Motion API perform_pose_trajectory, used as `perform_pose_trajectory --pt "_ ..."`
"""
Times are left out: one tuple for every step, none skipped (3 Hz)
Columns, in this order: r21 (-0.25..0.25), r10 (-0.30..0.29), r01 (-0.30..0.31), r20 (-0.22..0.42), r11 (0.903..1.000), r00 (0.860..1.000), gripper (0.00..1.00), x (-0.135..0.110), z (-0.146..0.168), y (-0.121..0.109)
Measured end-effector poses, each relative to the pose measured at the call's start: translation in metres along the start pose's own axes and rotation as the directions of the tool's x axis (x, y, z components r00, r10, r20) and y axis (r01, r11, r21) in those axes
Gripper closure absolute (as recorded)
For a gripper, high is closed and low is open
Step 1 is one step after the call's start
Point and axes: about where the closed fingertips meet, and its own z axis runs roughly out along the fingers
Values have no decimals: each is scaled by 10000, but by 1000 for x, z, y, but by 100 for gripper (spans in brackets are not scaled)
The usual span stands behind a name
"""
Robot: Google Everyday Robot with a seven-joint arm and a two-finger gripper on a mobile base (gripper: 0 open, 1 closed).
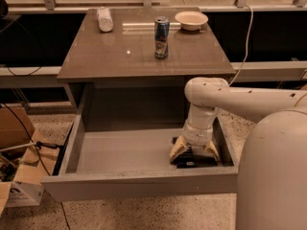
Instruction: Pick rxbar blueberry from top drawer and place on counter
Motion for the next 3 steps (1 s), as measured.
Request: perform_pose_trajectory --pt "0 1 -1 1 10000 10000 66 3 -8 1" --pt "0 1 -1 1 10000 10000 89 5 -16 2" --pt "0 0 0 1 10000 10000 100 6 -17 2"
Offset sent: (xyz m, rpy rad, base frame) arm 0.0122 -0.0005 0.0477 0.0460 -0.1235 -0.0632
